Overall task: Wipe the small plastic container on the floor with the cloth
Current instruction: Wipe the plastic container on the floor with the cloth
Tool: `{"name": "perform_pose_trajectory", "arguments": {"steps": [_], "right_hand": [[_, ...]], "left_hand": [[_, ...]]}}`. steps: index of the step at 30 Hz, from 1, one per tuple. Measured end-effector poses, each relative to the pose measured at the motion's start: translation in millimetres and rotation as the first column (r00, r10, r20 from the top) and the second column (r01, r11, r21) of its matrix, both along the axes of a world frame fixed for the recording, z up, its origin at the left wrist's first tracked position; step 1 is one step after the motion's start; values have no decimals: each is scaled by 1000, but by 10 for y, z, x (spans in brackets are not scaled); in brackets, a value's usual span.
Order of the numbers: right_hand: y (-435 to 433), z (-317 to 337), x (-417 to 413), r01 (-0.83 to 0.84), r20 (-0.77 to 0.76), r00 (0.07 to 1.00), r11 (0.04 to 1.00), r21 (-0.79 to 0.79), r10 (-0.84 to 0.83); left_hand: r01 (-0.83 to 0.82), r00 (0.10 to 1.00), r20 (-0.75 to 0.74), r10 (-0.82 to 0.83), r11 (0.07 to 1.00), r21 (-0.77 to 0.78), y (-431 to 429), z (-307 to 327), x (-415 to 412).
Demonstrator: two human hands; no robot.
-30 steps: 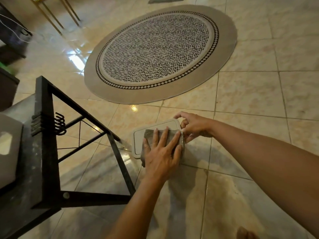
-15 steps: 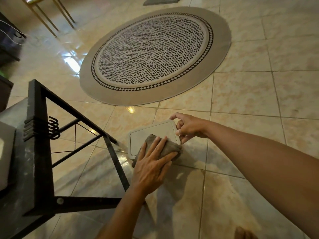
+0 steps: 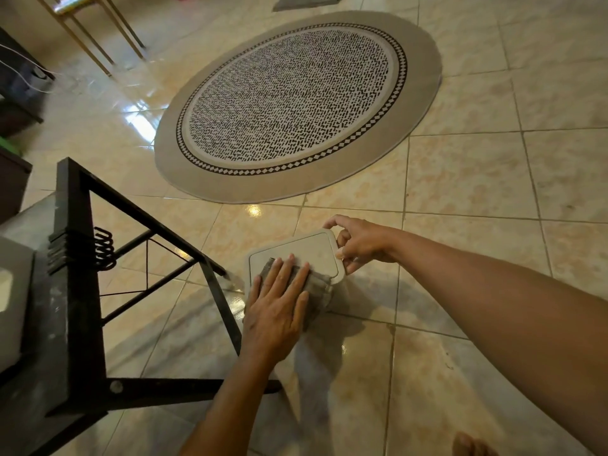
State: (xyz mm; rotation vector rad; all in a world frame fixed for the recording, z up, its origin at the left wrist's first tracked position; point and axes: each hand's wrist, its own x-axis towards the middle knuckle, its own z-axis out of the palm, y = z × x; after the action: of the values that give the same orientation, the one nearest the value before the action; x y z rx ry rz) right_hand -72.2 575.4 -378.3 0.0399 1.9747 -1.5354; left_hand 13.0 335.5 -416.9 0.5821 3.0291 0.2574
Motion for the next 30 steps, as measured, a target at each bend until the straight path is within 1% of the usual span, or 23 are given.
{"name": "perform_pose_trajectory", "arguments": {"steps": [2, 6, 8, 9, 10, 11, 12, 14, 15, 17, 19, 23, 25, 27, 28, 30], "right_hand": [[-3, 11, 3, 3, 3, 1000, 1000, -5, -3], [-14, 30, 20, 1, 0, 1000, 1000, 4, -1], [-21, 41, 21, 2, 0, 1000, 1000, 11, -2], [-23, 46, 19, 2, -2, 1000, 1000, 14, -2], [-23, 47, 16, 0, -2, 1000, 1000, 17, 0], [-21, 46, 9, -4, -1, 1000, 1000, 18, 4], [-16, 43, 1, -6, 0, 1000, 1000, 16, 6], [-12, 35, -16, -11, -5, 1000, 1000, 12, 11], [-14, 27, -24, -11, -6, 1000, 1000, 10, 12], [-14, 8, -19, -14, 2, 1000, 1000, 8, 14], [-2, 2, 10, -27, 24, 999, 1000, 3, 27], [11, 8, 31, -40, 36, 999, 999, -6, 40], [7, 7, 8, -40, 28, 999, 999, 4, 40], [8, 2, -2, -49, 32, 998, 999, 3, 49], [7, 1, 0, -52, 33, 998, 999, 1, 52], [-2, 15, 13, -49, 30, 998, 999, 3, 49]], "left_hand": [[-59, 997, 45, 62, 995, -75, 102, 47, -87], [-214, 963, 145, 225, 973, -91, 339, 120, -440], [-283, 947, 142, 289, 957, -65, 418, 141, -572], [-291, 950, 113, 292, 956, -19, 438, 155, -586], [-268, 962, 70, 265, 962, 46, 443, 163, -564], [-205, 979, 32, 203, 973, 102, 431, 168, -508], [-117, 993, 14, 116, 985, 123, 409, 160, -433], [13, 999, 40, -16, 998, 66, 363, 128, -308], [32, 998, 60, -34, 999, 25, 355, 101, -299], [17, 996, 82, -15, 1000, -23, 392, 82, -359], [-9, 995, 98, 12, 1000, -30, 473, 97, -444], [-57, 998, 25, 56, 997, 50, 503, 131, -468], [24, 1000, 15, -26, 995, 92, 461, 130, -365], [112, 993, 26, -114, 990, 81, 421, 103, -312], [120, 992, 24, -122, 990, 71, 415, 100, -339], [50, 999, 14, -51, 998, 35, 419, 106, -448]]}}
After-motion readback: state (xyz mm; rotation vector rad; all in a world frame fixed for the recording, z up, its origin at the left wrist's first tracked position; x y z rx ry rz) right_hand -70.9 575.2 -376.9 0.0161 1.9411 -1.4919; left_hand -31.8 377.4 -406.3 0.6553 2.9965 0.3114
